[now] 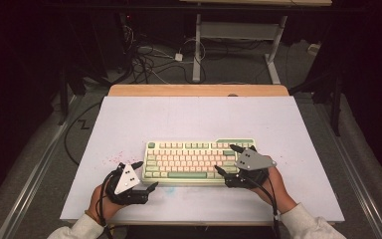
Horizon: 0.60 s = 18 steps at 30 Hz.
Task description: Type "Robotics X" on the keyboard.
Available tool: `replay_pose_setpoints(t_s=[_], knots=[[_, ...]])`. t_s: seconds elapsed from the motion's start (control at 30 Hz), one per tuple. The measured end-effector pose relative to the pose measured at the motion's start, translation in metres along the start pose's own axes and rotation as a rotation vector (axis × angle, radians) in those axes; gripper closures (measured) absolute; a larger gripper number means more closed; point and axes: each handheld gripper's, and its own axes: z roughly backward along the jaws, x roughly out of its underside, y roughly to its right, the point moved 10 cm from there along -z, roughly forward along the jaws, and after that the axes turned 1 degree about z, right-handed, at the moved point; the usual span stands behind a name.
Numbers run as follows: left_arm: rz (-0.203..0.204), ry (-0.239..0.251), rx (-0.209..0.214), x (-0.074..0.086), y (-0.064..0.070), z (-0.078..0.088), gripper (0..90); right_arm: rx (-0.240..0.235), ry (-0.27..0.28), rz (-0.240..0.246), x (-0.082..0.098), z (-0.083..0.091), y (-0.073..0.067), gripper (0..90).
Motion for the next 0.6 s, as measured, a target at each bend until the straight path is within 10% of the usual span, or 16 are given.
replay_pose_setpoints(t_s=[0.3, 0.6], knots=[[-0.005, -0.002, -0.015, -0.003, 0.0, 0.001, 25.1, 0.024, -0.001, -0.01, 0.017, 0.017, 0.004, 23.2], [-0.004, -0.021, 0.013, -0.005, -0.001, 0.003, 57.1, 0.047, 0.008, -0.007, 0.03, 0.033, 0.007, 23.3]])
